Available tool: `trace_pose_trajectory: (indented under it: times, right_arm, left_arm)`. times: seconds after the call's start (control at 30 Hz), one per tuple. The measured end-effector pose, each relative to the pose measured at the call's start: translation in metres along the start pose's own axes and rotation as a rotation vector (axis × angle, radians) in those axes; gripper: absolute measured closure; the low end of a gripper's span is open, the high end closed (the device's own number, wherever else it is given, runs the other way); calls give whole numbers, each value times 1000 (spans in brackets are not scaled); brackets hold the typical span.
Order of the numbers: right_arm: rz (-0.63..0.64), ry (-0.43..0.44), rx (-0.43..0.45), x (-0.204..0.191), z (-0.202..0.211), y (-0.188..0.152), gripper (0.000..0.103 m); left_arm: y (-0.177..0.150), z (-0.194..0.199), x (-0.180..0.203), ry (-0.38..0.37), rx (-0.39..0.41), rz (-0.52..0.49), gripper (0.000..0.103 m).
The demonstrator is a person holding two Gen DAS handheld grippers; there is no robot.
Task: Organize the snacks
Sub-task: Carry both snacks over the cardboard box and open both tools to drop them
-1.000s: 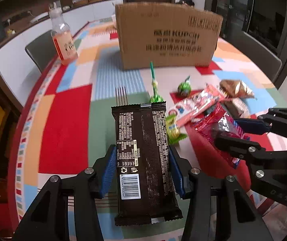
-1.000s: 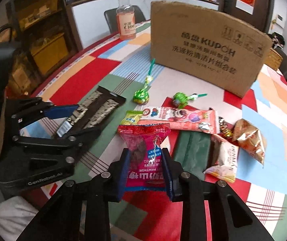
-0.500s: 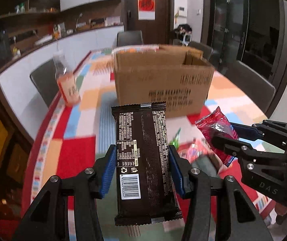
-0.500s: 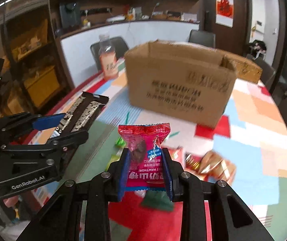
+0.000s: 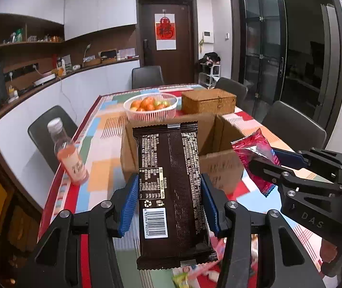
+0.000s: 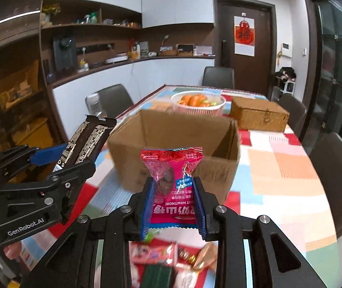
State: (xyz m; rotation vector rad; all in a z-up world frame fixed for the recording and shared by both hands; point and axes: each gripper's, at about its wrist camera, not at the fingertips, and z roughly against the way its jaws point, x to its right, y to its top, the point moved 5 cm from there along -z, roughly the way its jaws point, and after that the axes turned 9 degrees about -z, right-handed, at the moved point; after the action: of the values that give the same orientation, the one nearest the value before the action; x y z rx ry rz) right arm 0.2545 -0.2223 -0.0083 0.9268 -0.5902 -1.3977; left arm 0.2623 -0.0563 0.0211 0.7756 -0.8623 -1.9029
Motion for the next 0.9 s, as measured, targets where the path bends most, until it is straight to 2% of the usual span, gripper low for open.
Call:
trace_pose_trajectory:
  times: [0.2,0.47,0.63,0.8,0.9]
  right_arm:
    - [-4,-10,40,9,-13,33,71]
    - [-30,-27,29,22,-49,70,71]
    - [-74,-23,-29,31,-80,81,71]
    - [-121,-32,-105,41,-112,82,71]
    - [-120,-43,-129,43,-123,79,71]
  left_arm:
    - [34,-18,-7,17,17,-26,54]
    - [64,-53,-22,8,0,-19,54]
    - [74,-92,-32,-34,-68,15,54]
    - [72,-131,-36,-91,-165,60,54]
    - [69,-145,-35,-101,-193,72,54]
